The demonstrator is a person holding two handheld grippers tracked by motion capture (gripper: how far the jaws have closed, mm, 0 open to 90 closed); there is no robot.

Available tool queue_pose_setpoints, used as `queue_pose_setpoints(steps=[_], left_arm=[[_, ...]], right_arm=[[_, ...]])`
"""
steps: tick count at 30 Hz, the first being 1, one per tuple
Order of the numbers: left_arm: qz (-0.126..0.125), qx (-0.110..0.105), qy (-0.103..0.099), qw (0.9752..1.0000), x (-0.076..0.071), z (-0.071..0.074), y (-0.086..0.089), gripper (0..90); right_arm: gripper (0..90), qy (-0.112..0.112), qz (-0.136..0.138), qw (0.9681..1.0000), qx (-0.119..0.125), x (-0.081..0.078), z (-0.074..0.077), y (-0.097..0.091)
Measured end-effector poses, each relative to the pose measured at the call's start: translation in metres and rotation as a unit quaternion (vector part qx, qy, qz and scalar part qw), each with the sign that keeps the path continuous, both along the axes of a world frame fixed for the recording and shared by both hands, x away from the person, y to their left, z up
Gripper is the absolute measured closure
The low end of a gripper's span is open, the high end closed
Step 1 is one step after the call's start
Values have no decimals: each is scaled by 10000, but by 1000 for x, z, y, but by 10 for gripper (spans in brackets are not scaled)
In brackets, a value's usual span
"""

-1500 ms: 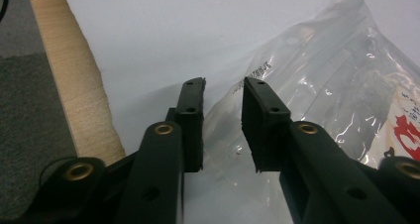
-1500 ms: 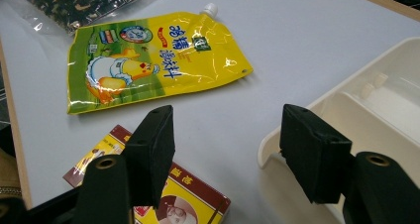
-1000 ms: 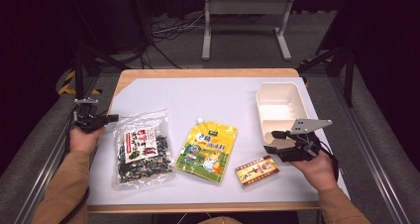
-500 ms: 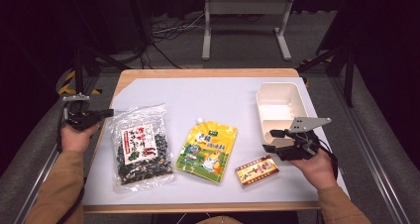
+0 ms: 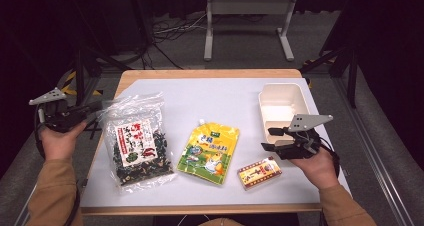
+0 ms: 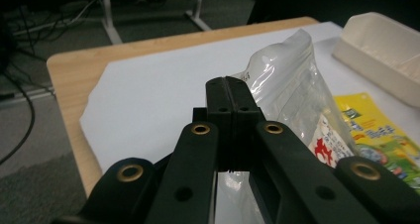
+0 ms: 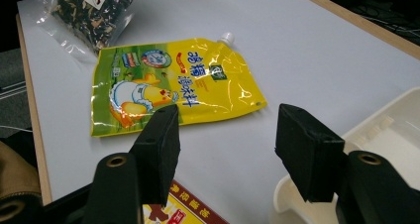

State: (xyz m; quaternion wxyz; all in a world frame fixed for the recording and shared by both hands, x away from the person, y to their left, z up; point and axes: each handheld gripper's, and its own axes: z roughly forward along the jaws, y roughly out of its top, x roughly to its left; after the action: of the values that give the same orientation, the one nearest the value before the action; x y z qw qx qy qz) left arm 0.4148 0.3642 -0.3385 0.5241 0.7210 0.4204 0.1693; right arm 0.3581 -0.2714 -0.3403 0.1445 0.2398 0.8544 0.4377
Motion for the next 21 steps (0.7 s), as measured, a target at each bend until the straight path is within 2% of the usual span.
queue_pose_setpoints(steps=[5,9,11,15,21], left_arm=[[-77,-62,-360,9993,-22,12,-5,900],[-130,-26,-475,9988,-33,20,-8,900],[-121,-11,-517,9986,-36,22,-10,900],[-180,-57,-607,9980,-42,25,-11,900],[-307,-74,-756,9966,-48,31,-15,900]], right_arm=[[431,-38,155,9999,9,1,2,14],[435,-85,313,9995,54,1,6,27],[439,-65,370,9992,157,3,8,34],[444,-35,595,9978,293,8,12,57],[446,-99,912,9955,226,13,24,95]])
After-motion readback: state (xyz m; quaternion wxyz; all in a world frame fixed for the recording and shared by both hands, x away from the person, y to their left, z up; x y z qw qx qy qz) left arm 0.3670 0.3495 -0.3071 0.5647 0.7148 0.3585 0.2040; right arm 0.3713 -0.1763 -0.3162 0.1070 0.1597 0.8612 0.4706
